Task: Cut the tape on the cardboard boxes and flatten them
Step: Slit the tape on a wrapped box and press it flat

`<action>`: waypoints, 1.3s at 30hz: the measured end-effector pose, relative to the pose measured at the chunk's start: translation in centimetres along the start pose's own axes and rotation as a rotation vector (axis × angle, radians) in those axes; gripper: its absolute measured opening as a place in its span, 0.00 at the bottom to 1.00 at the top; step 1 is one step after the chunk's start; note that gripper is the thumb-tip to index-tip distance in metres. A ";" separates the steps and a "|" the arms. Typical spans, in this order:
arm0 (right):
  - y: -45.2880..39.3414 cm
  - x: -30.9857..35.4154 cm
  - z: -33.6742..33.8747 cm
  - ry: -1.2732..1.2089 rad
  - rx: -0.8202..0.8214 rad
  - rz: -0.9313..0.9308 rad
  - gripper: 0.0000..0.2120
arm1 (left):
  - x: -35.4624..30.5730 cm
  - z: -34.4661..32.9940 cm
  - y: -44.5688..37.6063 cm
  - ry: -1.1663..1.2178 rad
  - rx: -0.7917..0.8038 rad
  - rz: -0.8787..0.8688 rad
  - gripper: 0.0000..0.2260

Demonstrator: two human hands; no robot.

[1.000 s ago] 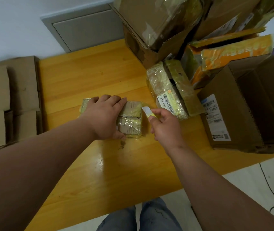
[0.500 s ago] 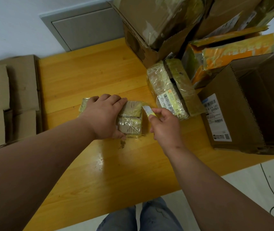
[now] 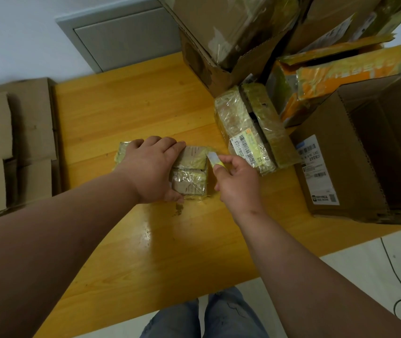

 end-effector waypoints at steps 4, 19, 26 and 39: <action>-0.2 -0.1 -0.1 0.034 -0.005 0.029 0.09 | 0.1 0.0 0.0 0.004 0.000 0.002 0.57; 0.7 -1.0 1.9 0.220 0.306 0.079 0.11 | 0.3 0.1 0.0 0.001 0.014 -0.008 0.57; 1.3 -1.6 2.3 0.139 0.323 0.023 0.10 | 0.4 -0.1 0.1 0.041 0.030 -0.007 0.59; 2.4 -2.7 2.3 0.095 0.205 -0.051 0.07 | 5.8 0.6 3.2 0.099 -0.033 0.180 0.52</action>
Point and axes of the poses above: each hand's wrist, its own y-axis away from the middle knuckle, its own z-axis out of the back of the hand, x = y × z, the point moved 3 cm from there along -y, towards the middle knuckle, and after that the axes turned 12 degrees about -x, right-handed, at the moved point
